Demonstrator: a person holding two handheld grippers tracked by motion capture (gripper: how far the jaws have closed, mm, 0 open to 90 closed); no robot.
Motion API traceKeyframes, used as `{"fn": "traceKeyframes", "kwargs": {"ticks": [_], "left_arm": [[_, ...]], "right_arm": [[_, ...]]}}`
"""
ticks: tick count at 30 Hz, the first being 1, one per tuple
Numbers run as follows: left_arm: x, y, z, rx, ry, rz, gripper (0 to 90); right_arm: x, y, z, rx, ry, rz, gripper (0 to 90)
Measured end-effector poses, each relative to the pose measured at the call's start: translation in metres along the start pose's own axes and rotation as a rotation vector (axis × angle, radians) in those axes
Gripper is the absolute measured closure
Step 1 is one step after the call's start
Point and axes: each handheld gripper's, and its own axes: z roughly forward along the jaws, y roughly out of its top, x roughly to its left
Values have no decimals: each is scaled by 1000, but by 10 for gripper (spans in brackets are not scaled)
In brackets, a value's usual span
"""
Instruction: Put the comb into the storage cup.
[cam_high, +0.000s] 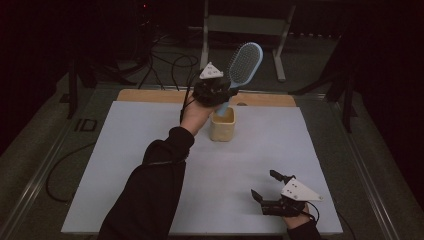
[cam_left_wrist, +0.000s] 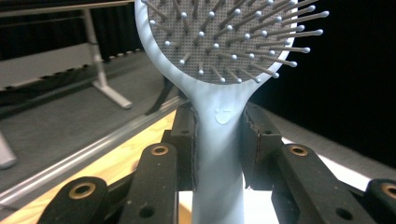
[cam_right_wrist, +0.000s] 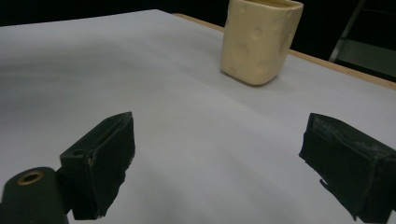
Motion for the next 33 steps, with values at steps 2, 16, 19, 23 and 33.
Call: {"fn": "traceKeyframes", "kwargs": {"ticks": [2,16,19,23,33], "left_arm": [[2,0,4,-2,-9,7,699],[16,-9,27,-48,31,-23,699],[20,-15,29,-56,29,-25,699],[23,-24,31,-76,9,-22,699],[31,-44,37,-80,3,-19,699]], "right_arm": [[0,0,0,-1,1,0,95],[-2,-1,0,-5,3,11,95],[-1,-1,0,-6,5,13,95],[-1,-1,0,-5,6,13,95],[-2,-1,0,-7,7,13,95]]}}
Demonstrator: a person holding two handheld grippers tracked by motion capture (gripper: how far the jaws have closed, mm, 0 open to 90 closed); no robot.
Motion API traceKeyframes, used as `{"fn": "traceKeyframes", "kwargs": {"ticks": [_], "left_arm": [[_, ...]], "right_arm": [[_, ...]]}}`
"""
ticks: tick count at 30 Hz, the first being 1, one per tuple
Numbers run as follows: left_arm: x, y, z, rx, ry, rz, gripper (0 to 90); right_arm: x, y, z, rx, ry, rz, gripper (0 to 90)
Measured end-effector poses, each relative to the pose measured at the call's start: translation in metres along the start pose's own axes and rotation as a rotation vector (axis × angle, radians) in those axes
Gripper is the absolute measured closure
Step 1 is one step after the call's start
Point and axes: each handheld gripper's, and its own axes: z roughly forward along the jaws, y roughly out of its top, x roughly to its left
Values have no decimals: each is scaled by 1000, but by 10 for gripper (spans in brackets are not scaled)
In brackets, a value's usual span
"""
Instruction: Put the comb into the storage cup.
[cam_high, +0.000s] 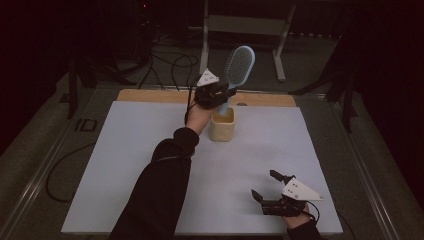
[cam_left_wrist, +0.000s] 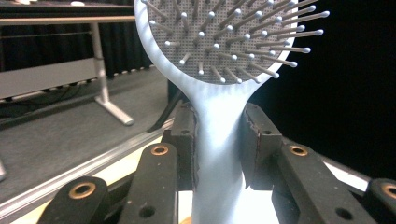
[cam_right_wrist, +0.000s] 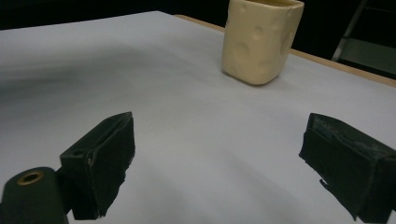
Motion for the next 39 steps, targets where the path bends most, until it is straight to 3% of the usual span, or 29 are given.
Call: {"fn": "traceKeyframes", "kwargs": {"ticks": [4,6,19,31,39], "left_arm": [[0,-7,3,21,15,7,699],[0,-11,5,30,3,11,699],[1,-33,9,20,-1,11,699],[2,-47,8,43,-5,5,698],[0,-52,8,47,-4,28,697]], "right_arm": [[0,0,0,4,-1,1,95],[0,0,0,3,0,2,95],[1,0,0,3,2,2,95],[1,0,0,9,0,1,95],[1,-1,0,8,-1,1,95]]}}
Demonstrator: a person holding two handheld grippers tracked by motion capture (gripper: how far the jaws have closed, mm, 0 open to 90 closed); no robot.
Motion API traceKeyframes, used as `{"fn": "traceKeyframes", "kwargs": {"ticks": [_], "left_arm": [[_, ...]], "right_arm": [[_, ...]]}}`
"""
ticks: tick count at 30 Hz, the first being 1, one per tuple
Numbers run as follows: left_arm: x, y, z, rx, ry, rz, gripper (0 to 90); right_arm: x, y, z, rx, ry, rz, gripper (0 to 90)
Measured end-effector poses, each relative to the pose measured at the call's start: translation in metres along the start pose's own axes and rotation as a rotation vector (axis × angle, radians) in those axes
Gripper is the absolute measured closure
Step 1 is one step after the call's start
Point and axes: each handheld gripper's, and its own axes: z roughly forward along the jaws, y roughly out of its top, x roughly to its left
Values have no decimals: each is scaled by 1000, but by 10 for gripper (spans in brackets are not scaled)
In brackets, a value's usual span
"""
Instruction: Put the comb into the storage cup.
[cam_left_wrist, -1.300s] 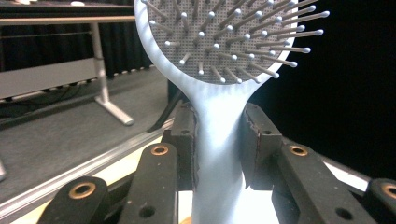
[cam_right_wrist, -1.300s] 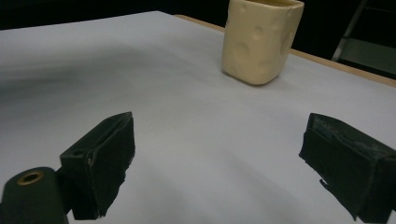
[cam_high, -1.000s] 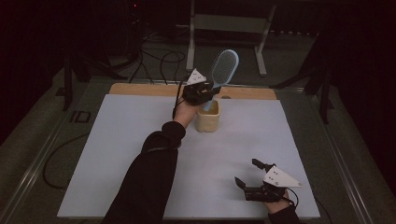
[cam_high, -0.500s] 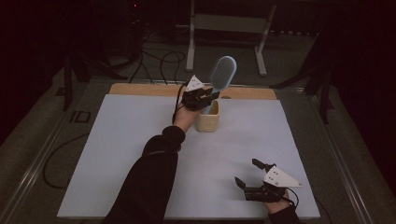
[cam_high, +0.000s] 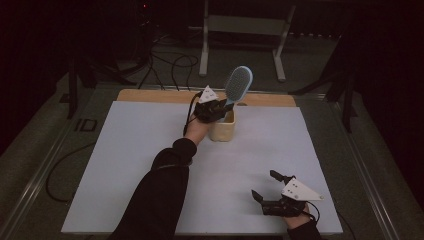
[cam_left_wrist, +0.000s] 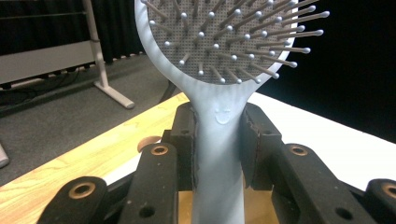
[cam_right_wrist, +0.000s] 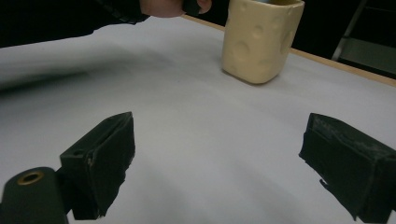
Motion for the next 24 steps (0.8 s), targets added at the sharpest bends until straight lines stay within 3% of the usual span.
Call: {"fn": "traceKeyframes", "kwargs": {"ticks": [12,13,15,17,19,21,24], "left_arm": [[5,-3,0,29,0,-12,681],[6,-2,0,31,-12,-26,611],[9,-2,1,55,-50,-59,354],[11,-2,-3,39,-96,-49,223],[12,-1,-3,64,-123,-48,91],[11,-1,-1,89,-136,-43,5],[11,-2,-1,106,-141,-48,0]], "right_arm": [[0,0,0,1,1,-1,95],[0,0,0,1,1,-1,95],[0,0,1,1,1,1,95],[0,0,1,1,2,-3,95],[0,0,0,1,2,-2,95],[0,0,1,1,1,-4,95],[0,0,1,1,3,-5,95]]}}
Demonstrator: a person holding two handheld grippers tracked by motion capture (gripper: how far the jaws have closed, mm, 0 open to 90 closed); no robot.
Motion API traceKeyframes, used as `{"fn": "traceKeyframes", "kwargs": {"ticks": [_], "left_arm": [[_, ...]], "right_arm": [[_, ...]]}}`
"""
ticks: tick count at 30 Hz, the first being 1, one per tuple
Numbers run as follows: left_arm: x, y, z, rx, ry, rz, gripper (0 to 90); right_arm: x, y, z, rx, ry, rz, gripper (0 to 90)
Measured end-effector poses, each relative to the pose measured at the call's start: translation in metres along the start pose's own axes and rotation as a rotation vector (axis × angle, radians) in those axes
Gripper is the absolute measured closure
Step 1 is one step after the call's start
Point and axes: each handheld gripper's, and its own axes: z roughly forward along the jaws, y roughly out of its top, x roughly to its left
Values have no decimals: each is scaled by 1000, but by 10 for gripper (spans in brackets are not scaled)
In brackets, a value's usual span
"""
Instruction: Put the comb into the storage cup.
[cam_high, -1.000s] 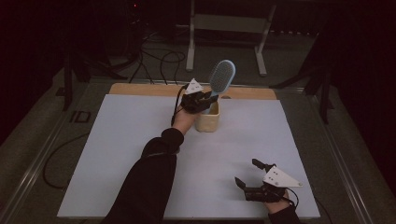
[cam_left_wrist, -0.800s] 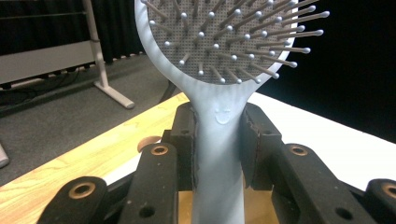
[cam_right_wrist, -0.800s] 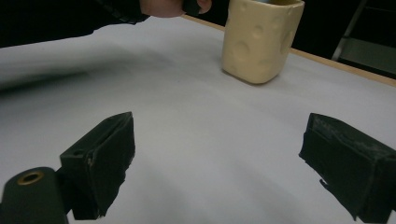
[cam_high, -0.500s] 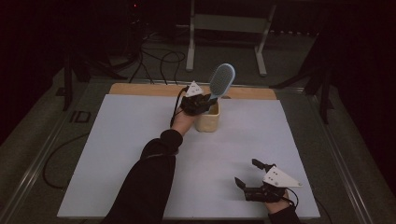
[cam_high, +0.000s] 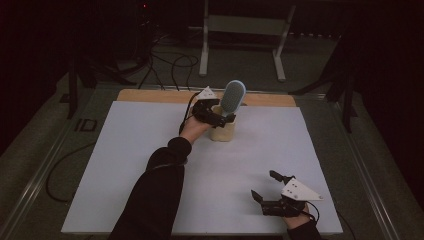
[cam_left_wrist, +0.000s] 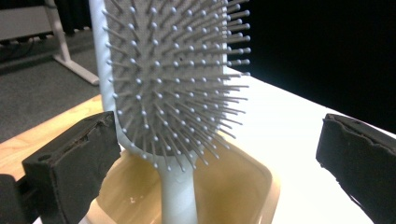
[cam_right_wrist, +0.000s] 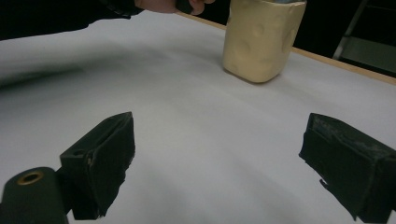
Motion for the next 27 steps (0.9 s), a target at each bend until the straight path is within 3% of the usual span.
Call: {"fn": "traceKeyframes", "kwargs": {"ticks": [14,27], "left_arm": [[0,-1,-6,11,23,25,0],[2,-5,-16,46,-12,38,0]], "right_arm": [[0,0,0,0,-3,5,95],[0,0,0,0,-4,0,95]]}}
